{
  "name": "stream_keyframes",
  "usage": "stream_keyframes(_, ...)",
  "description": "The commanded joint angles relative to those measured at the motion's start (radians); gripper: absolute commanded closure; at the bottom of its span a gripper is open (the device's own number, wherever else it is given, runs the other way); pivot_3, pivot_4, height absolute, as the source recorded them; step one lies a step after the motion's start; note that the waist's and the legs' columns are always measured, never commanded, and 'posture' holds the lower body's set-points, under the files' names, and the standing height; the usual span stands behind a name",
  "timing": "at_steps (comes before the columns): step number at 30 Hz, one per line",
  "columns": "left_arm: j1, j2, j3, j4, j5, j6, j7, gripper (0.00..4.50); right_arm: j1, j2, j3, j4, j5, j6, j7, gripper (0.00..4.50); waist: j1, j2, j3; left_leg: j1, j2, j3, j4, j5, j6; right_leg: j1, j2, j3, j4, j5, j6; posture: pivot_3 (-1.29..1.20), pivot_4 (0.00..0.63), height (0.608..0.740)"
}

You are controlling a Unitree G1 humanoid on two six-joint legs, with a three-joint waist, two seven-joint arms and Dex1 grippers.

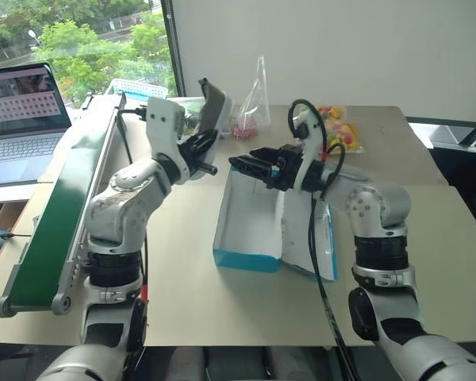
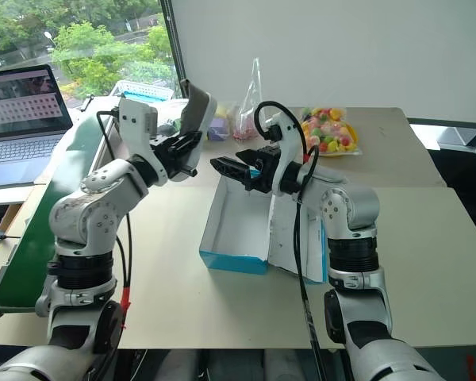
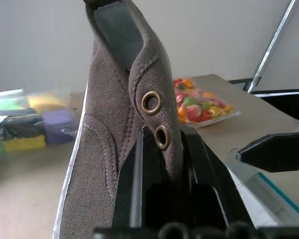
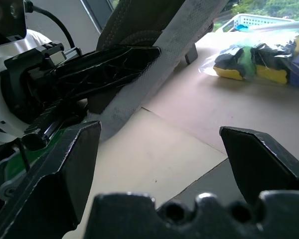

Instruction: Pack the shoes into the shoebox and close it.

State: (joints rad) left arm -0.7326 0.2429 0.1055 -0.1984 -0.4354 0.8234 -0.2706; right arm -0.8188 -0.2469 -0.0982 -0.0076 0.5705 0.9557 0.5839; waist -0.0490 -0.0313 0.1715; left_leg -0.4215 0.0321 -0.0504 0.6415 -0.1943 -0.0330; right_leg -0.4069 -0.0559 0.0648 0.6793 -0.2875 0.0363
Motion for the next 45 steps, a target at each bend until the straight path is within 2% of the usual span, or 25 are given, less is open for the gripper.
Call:
stream_keyframes(1,-0.003,-0.025,-0.017,-0.074,-0.012,0.010,0.025,4.50,-0.037,0.007,-0.065,-0.008,0.039,-0.010,-0.041,0.00,0.002,0.000,0.000,0.000,0.000,0.000,0.000,0.000,0.000,0.000,0.000,0.000,0.000,0.000,0.000,0.00,0.150,0.740)
stream_keyframes(4,0.013,-0.056,-0.046,-0.103,-0.013,0.016,0.036,4.50,-0.088,0.056,-0.220,0.043,0.157,0.060,-0.142,0.00,0.004,0.000,0.000,-0.001,-0.001,0.000,0.000,0.000,0.000,0.000,-0.001,0.000,0.000,0.000,0.000,0.00,0.150,0.740)
stream_keyframes(8,0.004,-0.104,-0.077,-0.129,-0.016,0.025,0.052,4.50,-0.106,0.091,-0.306,0.067,0.256,0.133,-0.213,0.00,0.009,0.000,0.000,-0.001,-0.001,0.000,0.000,0.000,0.000,0.000,-0.001,0.000,-0.001,0.000,0.000,0.00,0.150,0.740)
stream_keyframes(15,-0.012,-0.138,-0.149,-0.142,-0.011,0.014,0.031,4.50,-0.123,0.107,-0.340,0.064,0.351,0.184,-0.287,0.00,0.006,0.000,0.000,-0.001,-0.001,0.001,0.000,0.000,0.000,0.000,-0.001,0.000,-0.001,0.000,0.000,0.00,0.150,0.740)
stream_keyframes(22,-0.028,-0.164,-0.174,-0.159,-0.020,0.035,0.027,4.50,-0.124,0.101,-0.336,0.080,0.349,0.154,-0.330,0.00,0.005,0.001,0.000,-0.001,-0.001,0.001,0.000,0.000,0.000,0.000,-0.001,0.000,-0.002,0.000,0.000,0.00,0.150,0.740)
stream_keyframes(25,-0.021,-0.165,-0.178,-0.169,-0.026,0.051,0.027,4.50,-0.124,0.099,-0.336,0.087,0.340,0.129,-0.335,0.66,0.005,0.001,0.000,-0.001,-0.001,0.001,0.000,0.000,0.000,0.000,0.000,0.000,-0.002,0.000,0.000,0.00,0.150,0.740)
stream_keyframes(30,-0.007,-0.166,-0.173,-0.195,-0.037,0.090,0.030,4.50,-0.122,0.097,-0.328,0.089,0.328,0.102,-0.339,2.44,0.005,0.001,0.000,-0.001,-0.001,0.001,0.000,0.000,0.000,0.000,0.000,0.000,-0.002,0.000,0.000,0.00,0.150,0.740)
stream_keyframes(34,0.010,-0.156,-0.155,-0.226,-0.055,0.144,0.031,4.50,-0.120,0.095,-0.318,0.092,0.325,0.089,-0.337,3.63,0.005,0.001,0.001,-0.001,-0.001,0.001,0.000,0.000,0.000,0.000,0.000,0.000,-0.003,0.000,0.000,0.00,0.150,0.740)
stream_keyframes(37,0.030,-0.133,-0.125,-0.264,-0.081,0.205,0.028,4.50,-0.120,0.093,-0.312,0.096,0.323,0.080,-0.336,3.83,0.003,0.001,0.001,-0.001,-0.001,0.001,0.000,0.000,0.000,0.000,0.000,0.000,-0.003,0.000,0.000,0.00,0.150,0.740)
stream_keyframes(39,0.046,-0.120,-0.073,-0.292,-0.128,0.244,0.017,3.55,-0.120,0.090,-0.308,0.098,0.326,0.077,-0.333,3.87,0.004,0.001,0.001,-0.001,-0.001,0.001,0.000,0.000,0.000,0.000,0.000,0.000,-0.002,0.000,0.000,0.00,0.150,0.740)
stream_keyframes(40,0.049,-0.101,-0.059,-0.301,-0.136,0.264,0.016,3.34,-0.120,0.089,-0.306,0.099,0.326,0.076,-0.332,3.89,0.004,0.001,0.001,-0.001,-0.001,0.001,0.000,0.000,0.000,0.000,0.000,0.000,-0.003,0.000,0.000,0.00,0.150,0.740)
stream_keyframes(43,0.048,-0.062,-0.023,-0.315,-0.168,0.317,0.018,2.23,-0.120,0.083,-0.298,0.102,0.324,0.067,-0.331,3.97,0.006,0.001,0.001,-0.001,-0.001,0.001,0.000,0.000,0.000,0.000,0.000,0.000,-0.003,0.000,0.000,0.00,0.150,0.740)
stream_keyframes(44,0.048,-0.015,0.015,-0.321,-0.199,0.350,-0.009,1.96,-0.130,0.077,-0.301,0.103,0.321,0.061,-0.343,3.98,0.006,0.001,0.001,-0.001,-0.001,0.001,0.000,0.000,0.000,0.000,0.000,0.000,-0.003,0.000,0.000,0.00,0.150,0.740)
stream_keyframes(45,0.046,0.041,0.053,-0.323,-0.227,0.380,-0.042,1.95,-0.148,0.072,-0.316,0.108,0.326,0.057,-0.368,3.99,0.006,0.001,0.001,-0.001,-0.001,0.001,0.000,0.000,0.000,0.000,0.000,0.000,-0.003,0.000,0.000,0.00,0.150,0.740)
